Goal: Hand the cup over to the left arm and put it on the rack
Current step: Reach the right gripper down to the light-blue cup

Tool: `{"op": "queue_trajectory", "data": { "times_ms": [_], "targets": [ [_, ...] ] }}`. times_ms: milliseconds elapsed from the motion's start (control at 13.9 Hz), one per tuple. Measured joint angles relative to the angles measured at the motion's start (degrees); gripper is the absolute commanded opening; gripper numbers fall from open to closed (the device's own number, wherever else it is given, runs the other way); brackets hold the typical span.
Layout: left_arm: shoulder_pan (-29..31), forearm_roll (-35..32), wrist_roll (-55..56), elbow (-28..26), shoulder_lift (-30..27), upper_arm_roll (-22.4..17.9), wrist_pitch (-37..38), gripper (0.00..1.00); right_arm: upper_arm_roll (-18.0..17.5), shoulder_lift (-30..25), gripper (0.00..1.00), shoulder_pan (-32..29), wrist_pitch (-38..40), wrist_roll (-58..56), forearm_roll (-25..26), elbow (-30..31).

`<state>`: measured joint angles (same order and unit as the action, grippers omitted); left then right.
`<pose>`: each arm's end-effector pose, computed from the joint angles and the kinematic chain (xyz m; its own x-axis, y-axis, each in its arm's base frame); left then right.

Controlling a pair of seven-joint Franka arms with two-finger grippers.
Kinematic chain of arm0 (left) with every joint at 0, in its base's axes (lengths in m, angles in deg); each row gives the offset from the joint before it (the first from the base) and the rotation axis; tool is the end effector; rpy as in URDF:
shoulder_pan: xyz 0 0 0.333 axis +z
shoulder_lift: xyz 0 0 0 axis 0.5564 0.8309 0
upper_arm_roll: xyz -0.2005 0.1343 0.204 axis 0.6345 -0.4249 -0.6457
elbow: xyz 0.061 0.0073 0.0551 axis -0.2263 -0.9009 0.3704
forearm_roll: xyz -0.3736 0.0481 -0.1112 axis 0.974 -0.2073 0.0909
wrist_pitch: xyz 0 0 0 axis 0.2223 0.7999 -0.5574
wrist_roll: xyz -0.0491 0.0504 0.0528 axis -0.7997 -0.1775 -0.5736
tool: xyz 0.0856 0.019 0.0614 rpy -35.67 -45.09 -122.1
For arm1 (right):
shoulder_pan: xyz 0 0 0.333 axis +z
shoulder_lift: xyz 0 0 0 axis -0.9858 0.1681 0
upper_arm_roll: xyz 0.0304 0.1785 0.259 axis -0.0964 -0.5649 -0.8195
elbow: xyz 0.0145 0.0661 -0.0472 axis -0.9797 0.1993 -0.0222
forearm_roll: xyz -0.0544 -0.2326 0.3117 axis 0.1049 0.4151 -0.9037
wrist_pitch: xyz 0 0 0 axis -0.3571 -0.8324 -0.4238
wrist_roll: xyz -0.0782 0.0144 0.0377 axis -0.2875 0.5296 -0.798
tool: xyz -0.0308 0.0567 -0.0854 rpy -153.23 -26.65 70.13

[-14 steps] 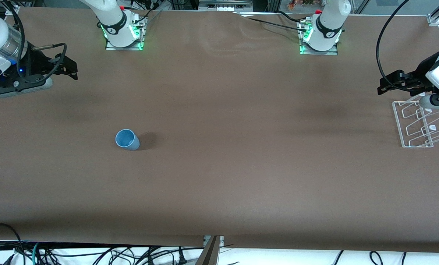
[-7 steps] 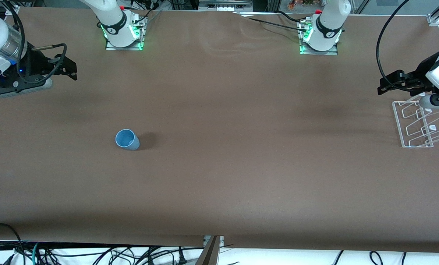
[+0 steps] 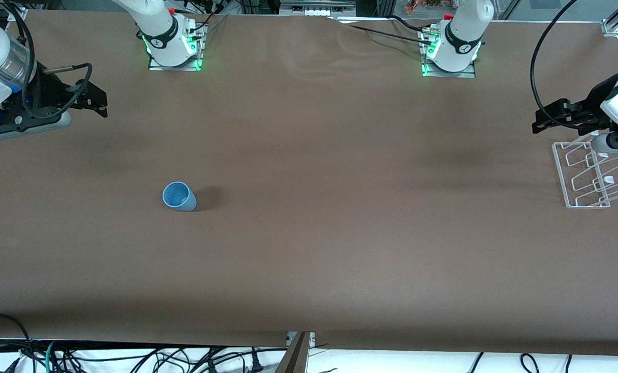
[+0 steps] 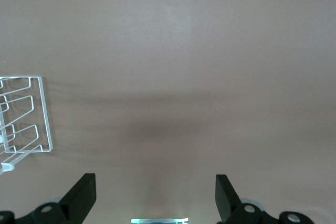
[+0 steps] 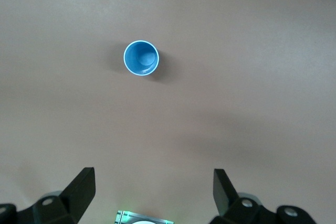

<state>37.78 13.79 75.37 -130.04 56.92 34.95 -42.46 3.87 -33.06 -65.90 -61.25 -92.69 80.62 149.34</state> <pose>0.5736 -0.0189 0.6180 0.9910 0.0008 -0.1339 0.0055 -0.9994 0.0351 0.5503 0.0781 0.6074 0.9646 0.2458 -0.0961 0.2491 -0.9682 0.0243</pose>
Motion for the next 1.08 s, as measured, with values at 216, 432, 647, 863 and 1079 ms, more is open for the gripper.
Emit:
{"op": "queue_trajectory", "data": {
  "times_ms": [216, 432, 647, 863, 1079],
  "targets": [
    [0.0, 0.0, 0.0, 0.0, 0.0, 0.0, 0.0, 1.00, 0.2, 0.4, 0.99, -0.2, -1.0, 0.2, 0.0, 0.0],
    [0.0, 0.0, 0.0, 0.0, 0.0, 0.0, 0.0, 1.00, 0.7, 0.8, 0.99, -0.4, -1.9, 0.8, 0.0, 0.0],
    [0.0, 0.0, 0.0, 0.0, 0.0, 0.0, 0.0, 1.00, 0.8, 2.1, 0.99, -0.7, -3.0, 1.8, -1.6, 0.0],
    [0.0, 0.0, 0.0, 0.0, 0.0, 0.0, 0.0, 1.00, 0.8, 5.4, 0.99, -0.8, -6.5, 2.2, -1.8, 0.7],
    [0.0, 0.0, 0.0, 0.0, 0.0, 0.0, 0.0, 1.00, 0.8, 9.6, 0.99, -0.8, -15.8, 2.2, -1.8, 4.9]
  ]
}}
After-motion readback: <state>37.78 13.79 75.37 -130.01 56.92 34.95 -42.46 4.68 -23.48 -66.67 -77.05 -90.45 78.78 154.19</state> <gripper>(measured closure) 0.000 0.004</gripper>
